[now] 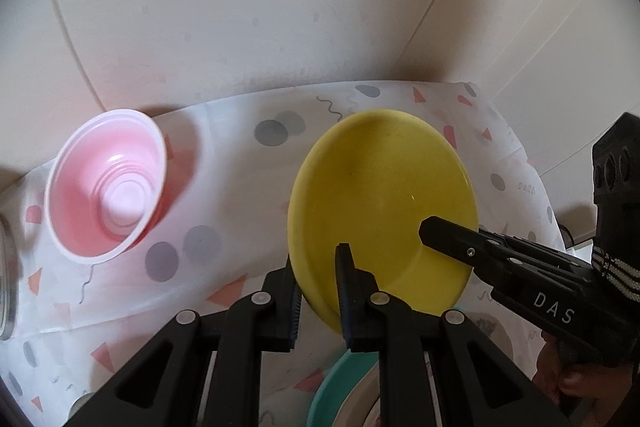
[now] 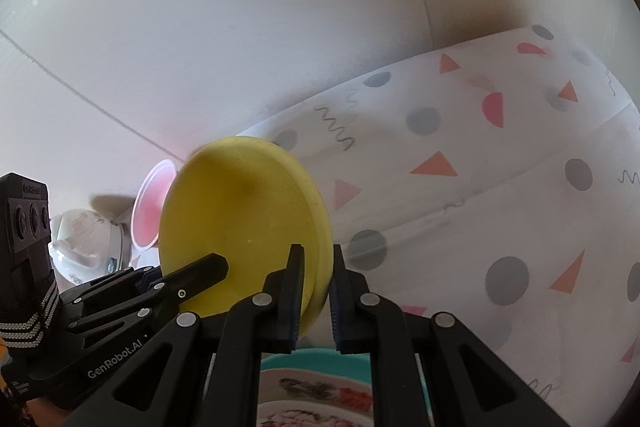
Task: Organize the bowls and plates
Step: 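Lift the yellow bowl with the right gripper and carry it over the steel bowl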
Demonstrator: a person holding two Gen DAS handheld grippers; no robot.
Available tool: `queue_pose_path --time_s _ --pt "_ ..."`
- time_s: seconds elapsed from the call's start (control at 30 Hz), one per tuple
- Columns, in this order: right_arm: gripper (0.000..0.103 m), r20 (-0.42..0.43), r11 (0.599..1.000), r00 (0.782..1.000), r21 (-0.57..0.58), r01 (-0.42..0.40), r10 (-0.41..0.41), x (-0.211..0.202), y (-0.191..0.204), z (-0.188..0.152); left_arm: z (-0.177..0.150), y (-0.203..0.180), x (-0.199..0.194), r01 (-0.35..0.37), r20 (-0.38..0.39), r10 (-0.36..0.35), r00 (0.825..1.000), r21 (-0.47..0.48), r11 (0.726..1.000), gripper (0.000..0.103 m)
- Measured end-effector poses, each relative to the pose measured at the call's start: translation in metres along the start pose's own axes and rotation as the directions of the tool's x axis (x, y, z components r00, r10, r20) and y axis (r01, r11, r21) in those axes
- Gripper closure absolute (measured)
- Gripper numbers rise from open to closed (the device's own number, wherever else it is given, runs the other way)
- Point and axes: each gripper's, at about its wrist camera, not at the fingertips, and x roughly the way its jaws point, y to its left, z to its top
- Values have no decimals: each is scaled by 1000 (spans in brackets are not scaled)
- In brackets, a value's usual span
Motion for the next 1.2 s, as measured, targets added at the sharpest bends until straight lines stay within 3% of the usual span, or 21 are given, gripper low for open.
queue_pose_path --time_s 0.67,1.2 --pt "92 6 997 999 -64 -49 50 -8 56 -34 -51 34 -63 40 71 -38 997 -37 999 87" --pt "92 -65 985 992 -131 -112 105 5 111 -77 -109 89 -106 43 99 -29 995 -146 988 87"
